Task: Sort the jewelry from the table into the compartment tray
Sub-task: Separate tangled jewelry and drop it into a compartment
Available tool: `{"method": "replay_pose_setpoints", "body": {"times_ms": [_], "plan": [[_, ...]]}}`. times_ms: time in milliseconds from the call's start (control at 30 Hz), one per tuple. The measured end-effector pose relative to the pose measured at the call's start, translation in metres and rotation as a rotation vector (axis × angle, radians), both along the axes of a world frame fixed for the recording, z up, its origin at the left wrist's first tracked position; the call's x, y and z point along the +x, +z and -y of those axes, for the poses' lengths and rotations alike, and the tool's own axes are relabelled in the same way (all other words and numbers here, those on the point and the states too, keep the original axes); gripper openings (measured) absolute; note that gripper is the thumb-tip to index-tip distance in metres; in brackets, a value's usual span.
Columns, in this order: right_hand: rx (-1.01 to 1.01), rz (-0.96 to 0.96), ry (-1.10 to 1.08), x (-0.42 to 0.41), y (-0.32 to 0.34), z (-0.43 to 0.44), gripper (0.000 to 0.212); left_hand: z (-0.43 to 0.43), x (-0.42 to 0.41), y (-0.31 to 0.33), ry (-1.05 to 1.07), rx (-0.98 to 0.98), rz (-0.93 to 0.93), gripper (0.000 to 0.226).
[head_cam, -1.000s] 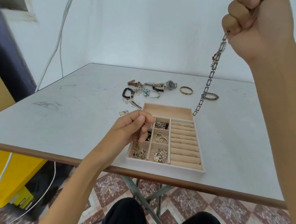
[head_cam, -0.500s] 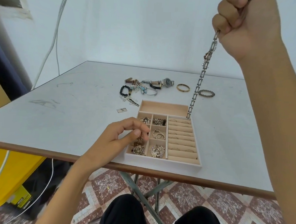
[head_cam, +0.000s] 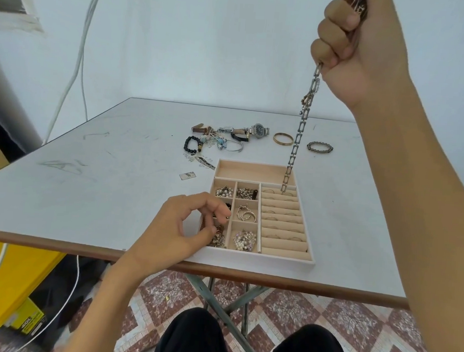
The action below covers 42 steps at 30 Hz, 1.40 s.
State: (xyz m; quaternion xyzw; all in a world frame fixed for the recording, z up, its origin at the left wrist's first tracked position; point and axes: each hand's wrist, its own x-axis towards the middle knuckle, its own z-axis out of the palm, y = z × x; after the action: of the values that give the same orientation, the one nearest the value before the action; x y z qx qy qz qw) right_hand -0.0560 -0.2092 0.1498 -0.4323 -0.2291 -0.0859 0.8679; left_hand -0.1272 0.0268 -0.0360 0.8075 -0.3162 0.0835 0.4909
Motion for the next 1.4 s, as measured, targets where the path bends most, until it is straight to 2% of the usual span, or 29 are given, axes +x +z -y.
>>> {"method": "replay_pose_setpoints", "body": {"times_ms": [133, 267, 433, 500, 567, 733, 1400], "plan": [[-0.011, -0.005, -0.002, 0.001, -0.001, -0.001, 0.029, -0.002, 0.000, 0.001, 0.007, -0.048, -0.049, 0.021], [-0.021, -0.018, -0.039, 0.003, -0.001, 0.000, 0.027, -0.006, 0.017, -0.003, 0.252, -0.094, -0.029, 0.018], [-0.015, -0.021, -0.077, 0.013, 0.003, 0.001, 0.028, -0.019, 0.044, -0.016, 0.459, 0.258, -0.011, 0.030], [-0.016, -0.020, -0.081, 0.019, 0.004, 0.002, 0.029, -0.017, 0.045, -0.020, 0.461, 0.414, 0.034, 0.038], [-0.019, -0.027, -0.081, 0.025, 0.002, 0.003, 0.030, -0.016, 0.045, -0.021, 0.437, 0.482, 0.052, 0.048], [-0.062, -0.066, -0.103, 0.038, -0.006, 0.002, 0.031, -0.019, 0.049, -0.027, 0.430, 0.478, 0.094, 0.061], [-0.261, -0.279, -0.188, 0.069, -0.083, 0.013, 0.029, -0.020, 0.053, -0.035, 0.457, 0.469, 0.123, 0.062]]}}
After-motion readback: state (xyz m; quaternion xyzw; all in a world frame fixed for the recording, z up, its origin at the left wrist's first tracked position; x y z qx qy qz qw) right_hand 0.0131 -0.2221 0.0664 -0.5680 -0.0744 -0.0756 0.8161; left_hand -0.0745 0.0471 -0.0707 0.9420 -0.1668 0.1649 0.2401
